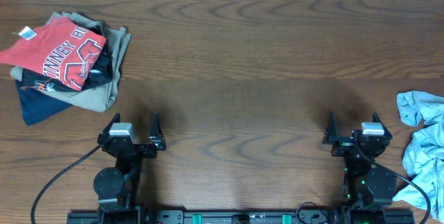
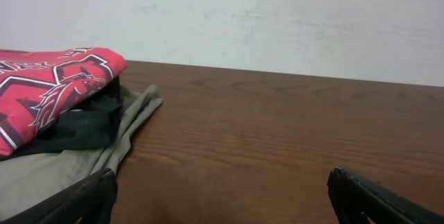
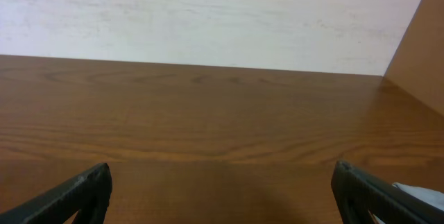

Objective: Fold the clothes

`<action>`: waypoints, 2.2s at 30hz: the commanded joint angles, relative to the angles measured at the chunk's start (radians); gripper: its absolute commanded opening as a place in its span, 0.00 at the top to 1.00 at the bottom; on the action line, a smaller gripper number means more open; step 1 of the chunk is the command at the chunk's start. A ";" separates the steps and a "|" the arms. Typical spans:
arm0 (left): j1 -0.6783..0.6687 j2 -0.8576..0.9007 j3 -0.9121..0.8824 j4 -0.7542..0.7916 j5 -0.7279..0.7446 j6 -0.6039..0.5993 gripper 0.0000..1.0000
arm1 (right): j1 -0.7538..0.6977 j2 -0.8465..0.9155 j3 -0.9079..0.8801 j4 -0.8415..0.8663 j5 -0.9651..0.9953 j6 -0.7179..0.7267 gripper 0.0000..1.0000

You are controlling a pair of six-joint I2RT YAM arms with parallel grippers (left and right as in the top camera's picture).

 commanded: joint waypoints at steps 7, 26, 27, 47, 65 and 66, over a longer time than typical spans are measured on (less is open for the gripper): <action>-0.004 -0.007 -0.015 -0.037 0.002 0.012 0.02 | -0.009 -0.005 -0.002 -0.004 -0.001 0.014 0.01; -0.004 0.026 0.039 -0.033 -0.027 -0.213 0.02 | -0.010 0.226 0.111 -0.002 0.199 0.128 0.01; -0.004 0.040 0.047 -0.032 -0.027 -0.213 0.02 | -0.010 0.277 0.139 -0.002 0.216 0.128 0.01; -0.004 0.799 0.476 -0.053 -0.024 -0.205 0.02 | -0.195 1.204 0.744 -0.151 0.117 0.076 0.01; -0.004 1.073 0.686 -0.149 -0.024 -0.077 0.02 | -0.433 1.425 0.740 -0.266 0.259 0.290 0.06; -0.004 1.073 0.686 -0.149 -0.024 -0.077 0.02 | -0.446 1.438 0.740 -0.256 0.259 0.290 0.06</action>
